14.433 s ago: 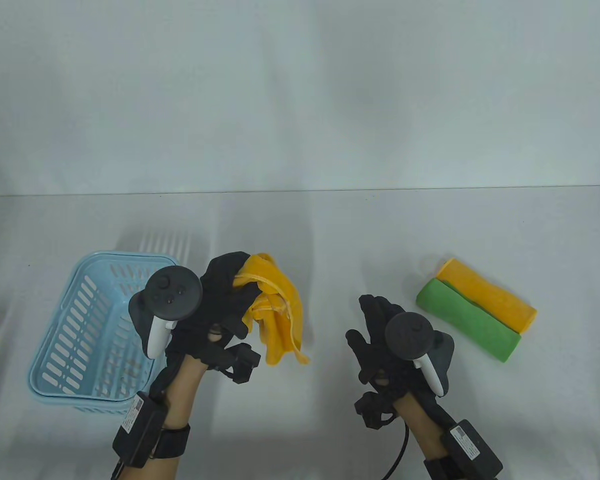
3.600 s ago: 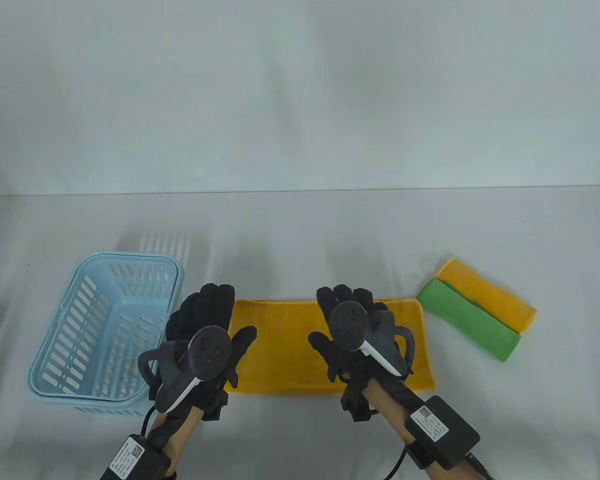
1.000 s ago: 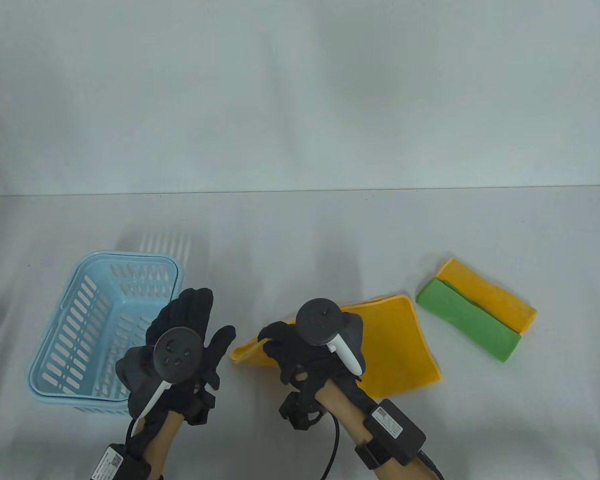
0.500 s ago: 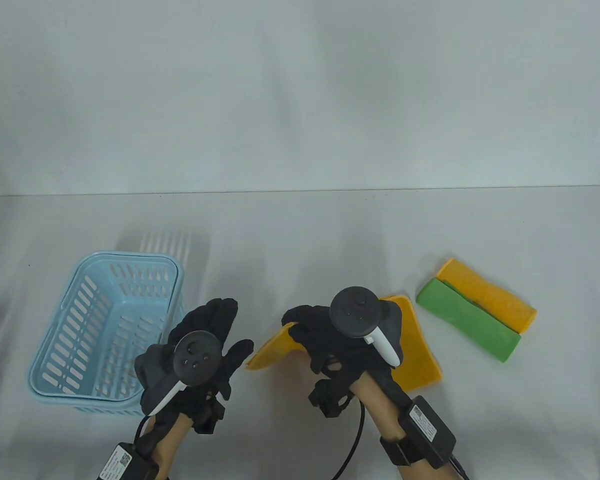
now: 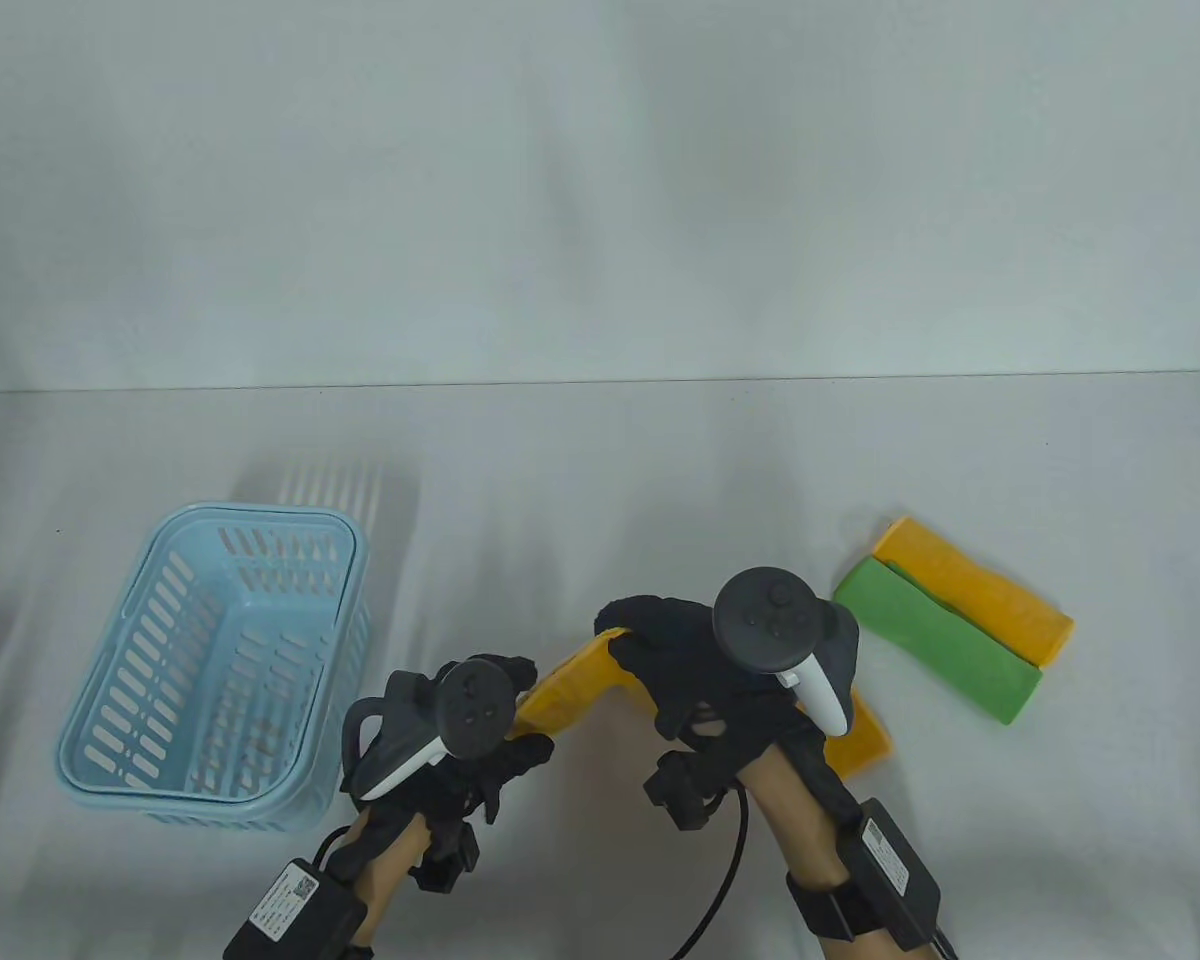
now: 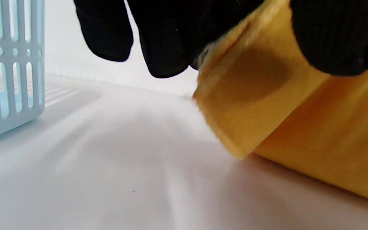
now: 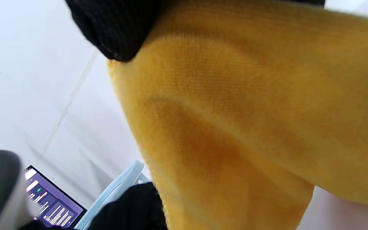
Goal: Roll square towel into towel roll
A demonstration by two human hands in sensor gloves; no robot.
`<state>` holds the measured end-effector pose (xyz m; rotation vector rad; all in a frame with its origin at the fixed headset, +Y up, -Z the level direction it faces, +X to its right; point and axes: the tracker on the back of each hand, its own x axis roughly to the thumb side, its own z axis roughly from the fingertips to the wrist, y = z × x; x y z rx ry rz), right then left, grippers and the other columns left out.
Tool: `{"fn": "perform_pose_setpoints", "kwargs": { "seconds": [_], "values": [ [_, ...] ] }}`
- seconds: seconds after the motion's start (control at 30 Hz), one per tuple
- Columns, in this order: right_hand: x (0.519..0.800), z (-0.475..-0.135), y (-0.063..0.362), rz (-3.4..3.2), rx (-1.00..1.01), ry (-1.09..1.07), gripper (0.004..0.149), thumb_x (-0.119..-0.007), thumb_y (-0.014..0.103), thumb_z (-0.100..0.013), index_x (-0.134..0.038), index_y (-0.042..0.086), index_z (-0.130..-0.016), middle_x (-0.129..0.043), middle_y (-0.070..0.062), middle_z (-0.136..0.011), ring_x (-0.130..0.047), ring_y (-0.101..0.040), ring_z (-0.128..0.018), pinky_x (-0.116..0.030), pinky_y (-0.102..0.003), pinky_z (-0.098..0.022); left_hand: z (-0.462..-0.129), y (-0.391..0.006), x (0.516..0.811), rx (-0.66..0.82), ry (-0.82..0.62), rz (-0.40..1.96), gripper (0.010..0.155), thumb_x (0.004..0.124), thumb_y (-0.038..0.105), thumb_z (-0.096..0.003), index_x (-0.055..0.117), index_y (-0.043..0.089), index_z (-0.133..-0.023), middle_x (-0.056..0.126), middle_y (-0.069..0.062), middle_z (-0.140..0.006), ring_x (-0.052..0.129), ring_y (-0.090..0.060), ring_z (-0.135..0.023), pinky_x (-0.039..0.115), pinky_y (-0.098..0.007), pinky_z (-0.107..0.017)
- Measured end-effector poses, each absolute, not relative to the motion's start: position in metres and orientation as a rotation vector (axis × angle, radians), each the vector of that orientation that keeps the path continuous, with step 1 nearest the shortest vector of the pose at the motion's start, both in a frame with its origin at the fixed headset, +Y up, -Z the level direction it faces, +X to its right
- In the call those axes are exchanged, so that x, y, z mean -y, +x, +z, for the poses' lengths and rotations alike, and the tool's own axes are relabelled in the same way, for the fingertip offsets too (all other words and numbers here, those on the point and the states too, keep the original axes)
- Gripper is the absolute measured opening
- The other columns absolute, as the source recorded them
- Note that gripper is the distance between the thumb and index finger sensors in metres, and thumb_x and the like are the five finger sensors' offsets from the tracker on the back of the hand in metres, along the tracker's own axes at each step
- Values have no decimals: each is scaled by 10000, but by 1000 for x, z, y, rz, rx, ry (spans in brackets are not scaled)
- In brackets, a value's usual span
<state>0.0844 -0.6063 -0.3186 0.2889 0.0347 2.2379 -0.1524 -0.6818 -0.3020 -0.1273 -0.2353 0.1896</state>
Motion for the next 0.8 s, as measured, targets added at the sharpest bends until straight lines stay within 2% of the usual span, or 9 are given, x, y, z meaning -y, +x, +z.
{"fn": "perform_pose_setpoints", "kwargs": {
  "seconds": [0.2,0.37,0.8],
  "values": [
    [604,-321,94,2186,-24,258,402,-819,384,-352,-858,317,-746,-972,17,-549,-947,-235,-517,-756,-508,-519,-310,-149,693,207,-139,155,611,840,513,-327,622,342,-872,720,92,-946,841,-225,-901,680,-523,-709],
    [604,-324,106,2133,-11,213,402,-818,384,-355,-858,313,-749,-971,15,-552,-945,-239,-520,-754,-511,-520,-309,-153,688,191,-103,213,482,797,447,-383,674,357,-840,778,106,-905,891,-202,-860,701,-512,-700],
    [611,-335,141,2049,59,64,399,-813,399,-359,-856,349,-752,-966,22,-645,-939,-270,-612,-737,-526,-550,-302,-180,659,130,8,458,424,792,447,-389,852,351,-797,954,109,-814,1001,-193,-773,743,-506,-671]
  ]
}}
